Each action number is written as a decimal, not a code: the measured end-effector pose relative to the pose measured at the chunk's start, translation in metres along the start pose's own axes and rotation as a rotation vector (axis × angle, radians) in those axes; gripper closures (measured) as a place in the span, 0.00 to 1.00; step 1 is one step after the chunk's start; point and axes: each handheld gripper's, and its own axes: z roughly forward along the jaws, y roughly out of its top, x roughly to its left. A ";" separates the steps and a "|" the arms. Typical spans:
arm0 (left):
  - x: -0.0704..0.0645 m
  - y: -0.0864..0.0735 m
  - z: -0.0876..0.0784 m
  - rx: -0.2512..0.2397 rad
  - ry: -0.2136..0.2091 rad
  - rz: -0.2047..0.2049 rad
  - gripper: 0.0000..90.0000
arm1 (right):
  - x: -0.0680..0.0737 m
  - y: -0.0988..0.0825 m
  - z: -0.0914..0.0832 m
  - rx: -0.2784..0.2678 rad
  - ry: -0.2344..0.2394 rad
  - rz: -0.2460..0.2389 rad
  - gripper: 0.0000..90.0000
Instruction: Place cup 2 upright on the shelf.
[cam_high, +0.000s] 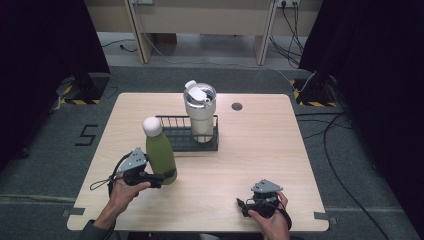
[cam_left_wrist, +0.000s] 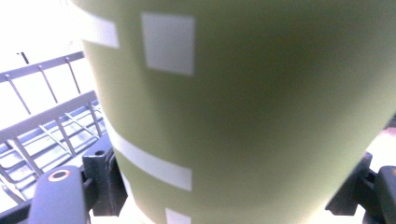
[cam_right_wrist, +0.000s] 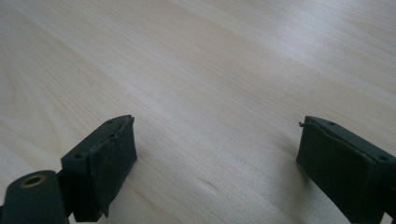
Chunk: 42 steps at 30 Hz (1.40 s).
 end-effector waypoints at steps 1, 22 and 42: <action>0.001 0.002 0.000 0.000 0.003 0.001 0.23 | 0.000 0.000 0.000 0.000 0.000 0.000 0.13; 0.020 0.039 0.005 -0.024 0.020 0.011 0.23 | 0.000 0.000 0.000 0.000 0.001 -0.004 0.13; 0.036 0.072 0.016 -0.037 0.011 0.004 0.23 | 0.000 0.000 0.000 0.001 0.002 -0.007 0.13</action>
